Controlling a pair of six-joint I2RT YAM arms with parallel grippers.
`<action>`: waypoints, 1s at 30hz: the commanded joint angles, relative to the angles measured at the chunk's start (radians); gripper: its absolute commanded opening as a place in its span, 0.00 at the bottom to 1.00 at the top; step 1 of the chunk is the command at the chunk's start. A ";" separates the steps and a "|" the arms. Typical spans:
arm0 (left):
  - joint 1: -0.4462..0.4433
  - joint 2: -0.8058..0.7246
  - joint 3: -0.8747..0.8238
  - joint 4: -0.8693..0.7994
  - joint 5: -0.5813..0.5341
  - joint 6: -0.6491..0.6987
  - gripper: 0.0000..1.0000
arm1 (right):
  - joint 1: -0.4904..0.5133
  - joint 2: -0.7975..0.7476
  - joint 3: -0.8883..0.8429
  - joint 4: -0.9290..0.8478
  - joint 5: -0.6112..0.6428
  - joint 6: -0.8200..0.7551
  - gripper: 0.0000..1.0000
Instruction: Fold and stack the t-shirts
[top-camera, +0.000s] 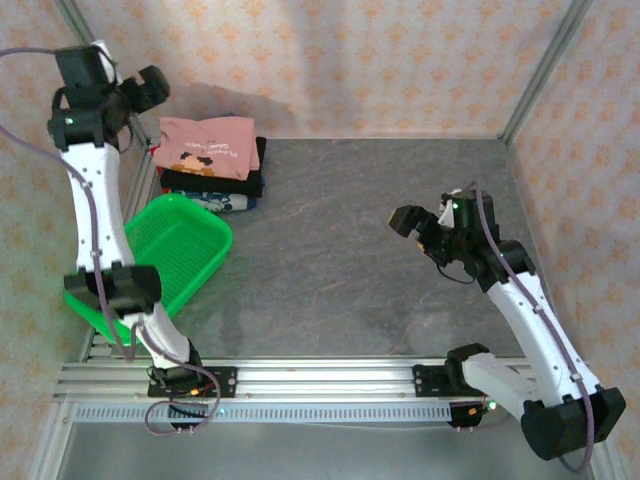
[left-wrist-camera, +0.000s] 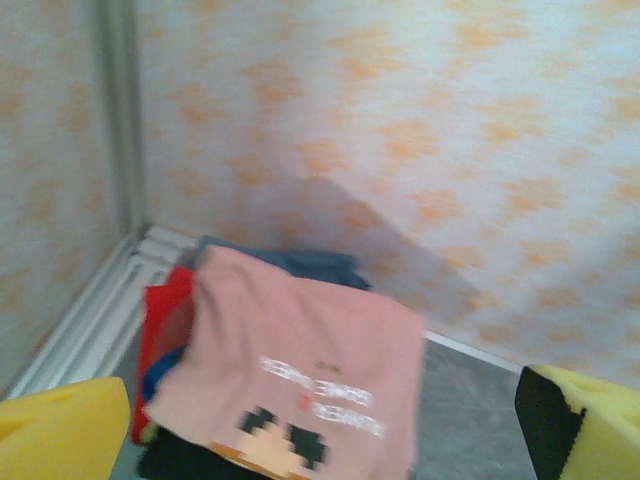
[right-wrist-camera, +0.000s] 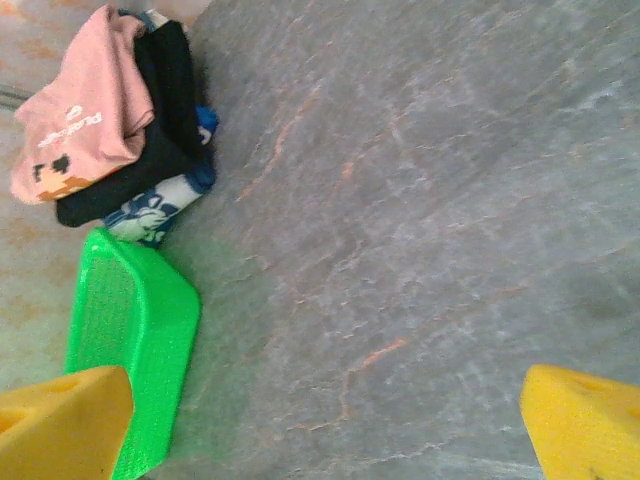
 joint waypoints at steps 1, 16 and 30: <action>-0.061 -0.128 -0.243 0.098 -0.063 0.037 1.00 | -0.003 -0.027 0.035 -0.140 0.142 -0.095 0.99; -0.117 -0.707 -1.085 0.189 -0.216 -0.015 1.00 | -0.067 -0.083 -0.066 -0.132 0.050 -0.182 0.99; -0.117 -0.828 -1.349 0.060 0.011 -0.043 0.97 | -0.068 -0.151 -0.150 -0.113 -0.067 -0.150 0.99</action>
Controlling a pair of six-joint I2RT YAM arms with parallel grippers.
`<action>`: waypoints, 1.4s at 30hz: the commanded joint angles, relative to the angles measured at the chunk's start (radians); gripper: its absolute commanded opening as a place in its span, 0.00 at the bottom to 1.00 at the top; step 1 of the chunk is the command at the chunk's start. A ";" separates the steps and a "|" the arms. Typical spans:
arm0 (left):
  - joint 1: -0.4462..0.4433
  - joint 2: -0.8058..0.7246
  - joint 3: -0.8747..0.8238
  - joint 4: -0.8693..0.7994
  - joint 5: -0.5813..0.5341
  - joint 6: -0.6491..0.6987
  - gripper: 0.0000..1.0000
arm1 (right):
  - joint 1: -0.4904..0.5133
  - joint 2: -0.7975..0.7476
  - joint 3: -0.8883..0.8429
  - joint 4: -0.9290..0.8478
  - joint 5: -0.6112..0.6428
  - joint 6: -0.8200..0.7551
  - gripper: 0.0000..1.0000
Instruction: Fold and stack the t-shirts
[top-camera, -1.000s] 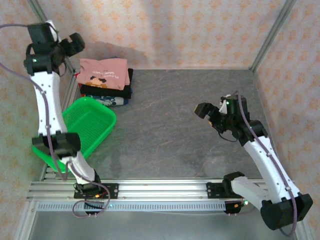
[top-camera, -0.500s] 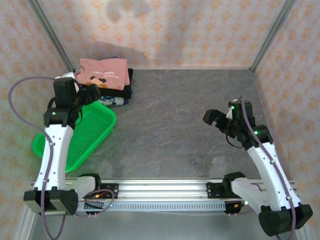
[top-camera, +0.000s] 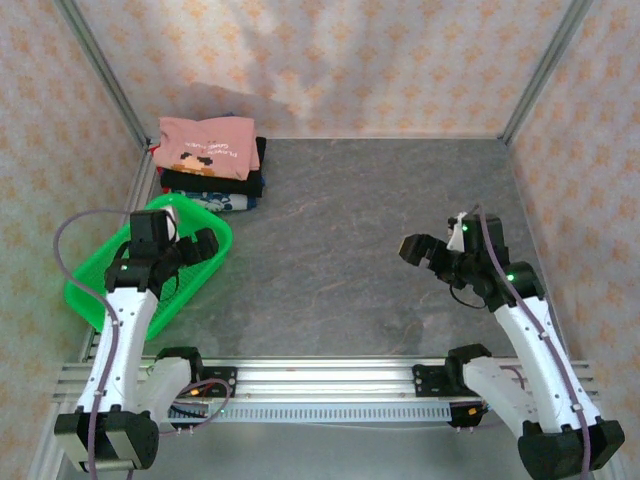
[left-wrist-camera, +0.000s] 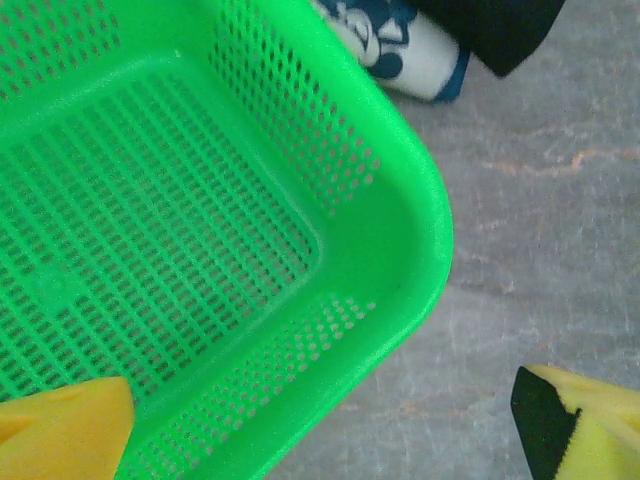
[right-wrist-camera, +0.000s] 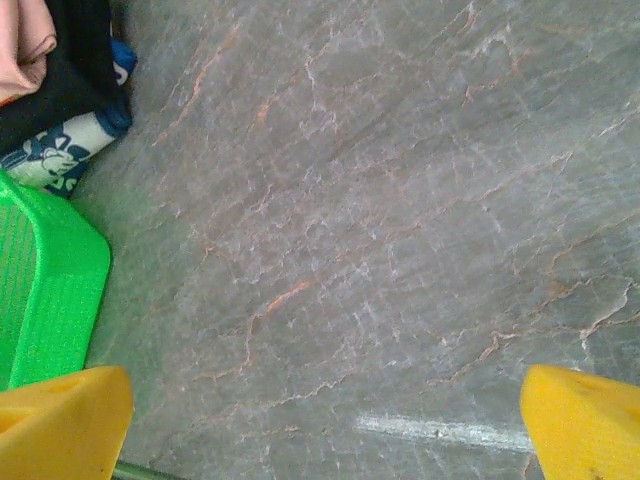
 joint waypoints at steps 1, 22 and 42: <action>-0.002 0.009 0.004 -0.026 0.028 -0.008 0.96 | -0.004 -0.011 -0.028 0.027 -0.042 0.021 0.99; 0.005 0.166 -0.113 0.351 -0.164 -0.104 0.97 | -0.008 -0.100 -0.106 0.049 0.182 -0.032 0.99; -0.023 0.182 -0.450 1.179 -0.319 0.054 1.00 | -0.059 -0.006 -0.560 1.057 0.786 -0.296 0.99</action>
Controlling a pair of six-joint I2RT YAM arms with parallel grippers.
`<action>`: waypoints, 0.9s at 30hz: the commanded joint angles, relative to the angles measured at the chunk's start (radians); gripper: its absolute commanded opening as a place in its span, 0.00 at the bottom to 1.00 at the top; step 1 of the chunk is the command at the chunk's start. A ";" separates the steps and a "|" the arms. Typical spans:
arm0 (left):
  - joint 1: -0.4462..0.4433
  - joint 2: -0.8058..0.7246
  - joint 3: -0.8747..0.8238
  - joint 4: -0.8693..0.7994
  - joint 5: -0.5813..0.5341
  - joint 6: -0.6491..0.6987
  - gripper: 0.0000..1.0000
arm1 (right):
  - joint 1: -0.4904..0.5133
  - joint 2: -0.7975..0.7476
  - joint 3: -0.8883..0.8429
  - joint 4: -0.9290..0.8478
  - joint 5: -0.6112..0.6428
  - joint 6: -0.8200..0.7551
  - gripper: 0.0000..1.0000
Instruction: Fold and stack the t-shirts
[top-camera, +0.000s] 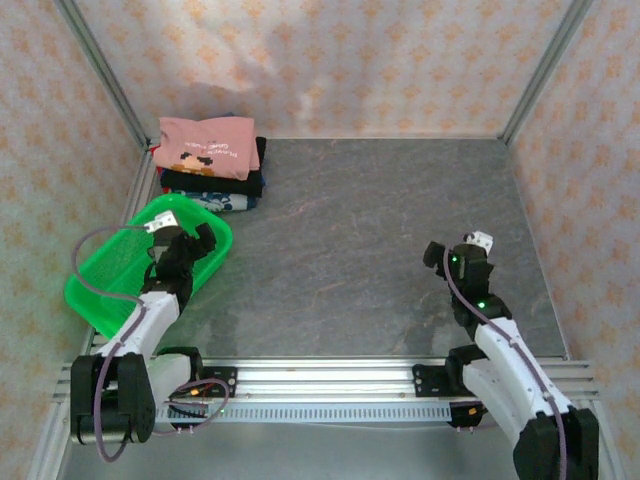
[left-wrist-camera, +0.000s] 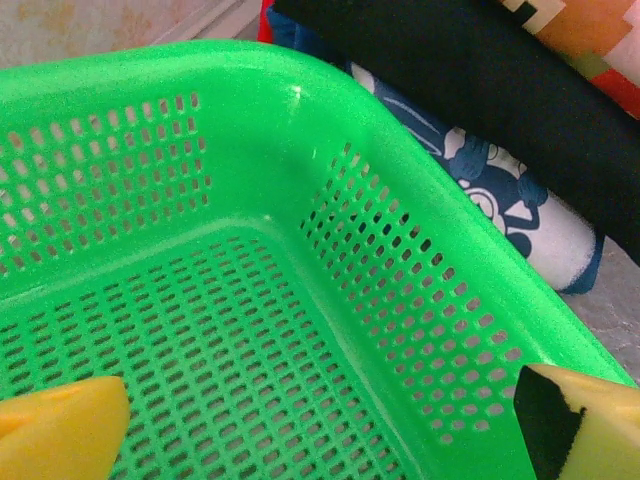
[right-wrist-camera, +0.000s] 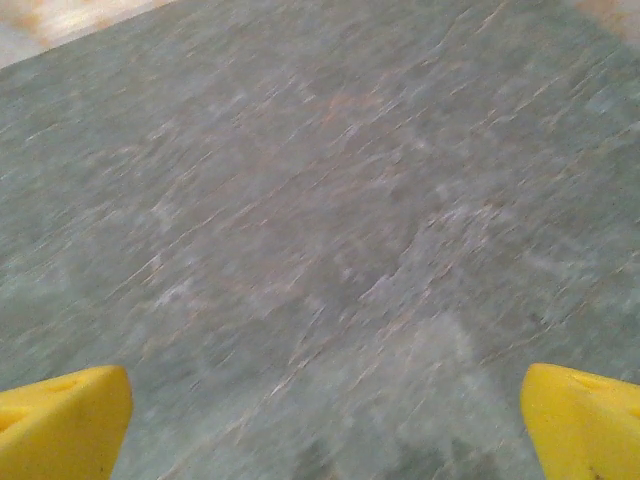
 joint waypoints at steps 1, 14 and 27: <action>-0.006 0.038 -0.018 0.225 -0.018 0.050 1.00 | -0.007 0.082 -0.031 0.320 0.135 -0.098 0.99; -0.059 0.195 -0.032 0.410 -0.037 0.166 1.00 | -0.080 0.503 -0.014 0.732 -0.066 -0.105 1.00; -0.203 0.449 -0.020 0.604 -0.250 0.258 1.00 | -0.143 0.603 -0.039 0.923 -0.095 -0.175 1.00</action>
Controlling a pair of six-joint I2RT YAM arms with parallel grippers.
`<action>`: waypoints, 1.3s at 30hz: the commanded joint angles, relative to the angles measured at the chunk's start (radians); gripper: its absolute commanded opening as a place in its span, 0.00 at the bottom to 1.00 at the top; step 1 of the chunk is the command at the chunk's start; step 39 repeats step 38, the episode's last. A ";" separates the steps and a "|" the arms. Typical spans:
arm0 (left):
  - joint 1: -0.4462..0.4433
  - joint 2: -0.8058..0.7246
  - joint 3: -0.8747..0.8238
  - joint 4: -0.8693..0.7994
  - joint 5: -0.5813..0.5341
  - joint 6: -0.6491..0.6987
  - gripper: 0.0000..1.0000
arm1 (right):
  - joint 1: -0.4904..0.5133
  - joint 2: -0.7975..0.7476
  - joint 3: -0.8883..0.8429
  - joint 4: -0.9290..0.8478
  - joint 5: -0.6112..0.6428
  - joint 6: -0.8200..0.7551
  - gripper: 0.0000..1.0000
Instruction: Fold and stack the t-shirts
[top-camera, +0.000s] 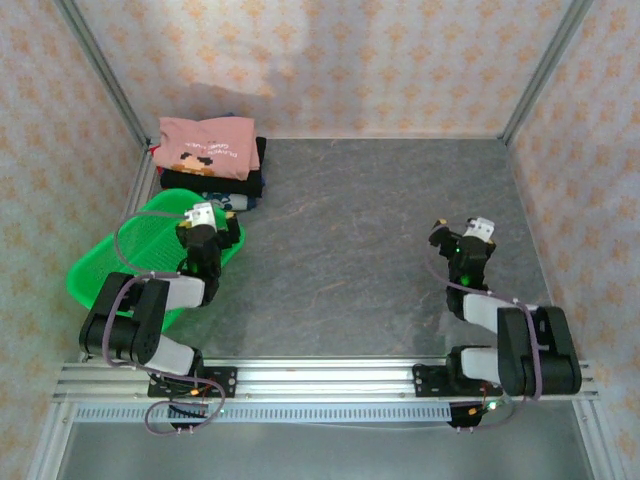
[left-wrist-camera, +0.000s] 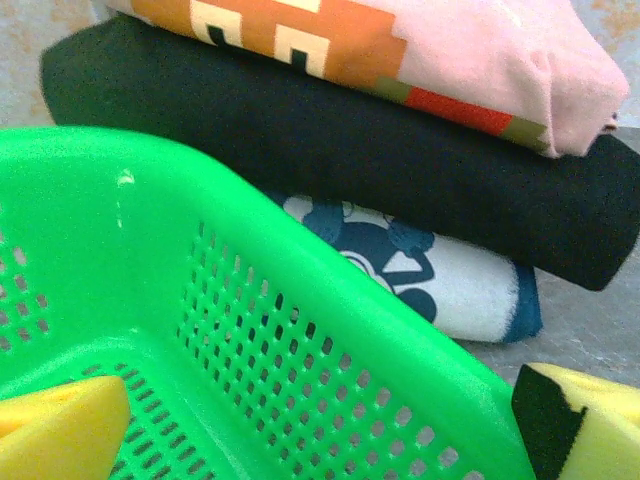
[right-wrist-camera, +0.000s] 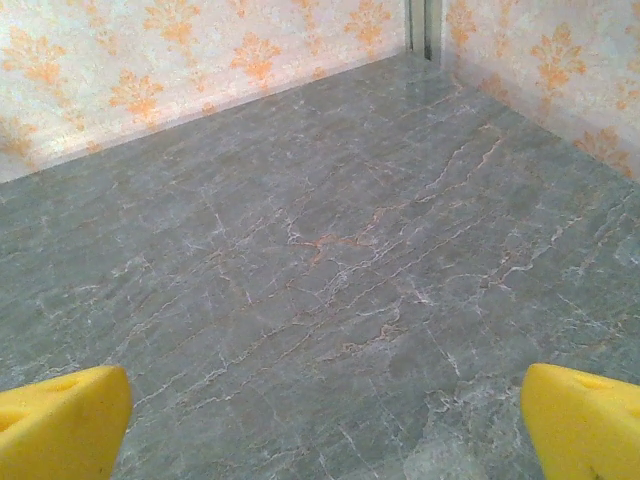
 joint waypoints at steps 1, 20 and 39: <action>0.010 0.024 0.019 -0.059 -0.083 0.025 1.00 | -0.006 0.098 0.042 0.097 -0.016 -0.039 1.00; 0.040 0.019 0.026 -0.084 -0.060 -0.003 1.00 | -0.006 0.246 0.107 0.122 0.004 -0.039 0.99; 0.040 0.020 0.027 -0.084 -0.060 -0.003 1.00 | -0.006 0.249 0.120 0.097 -0.064 -0.065 0.99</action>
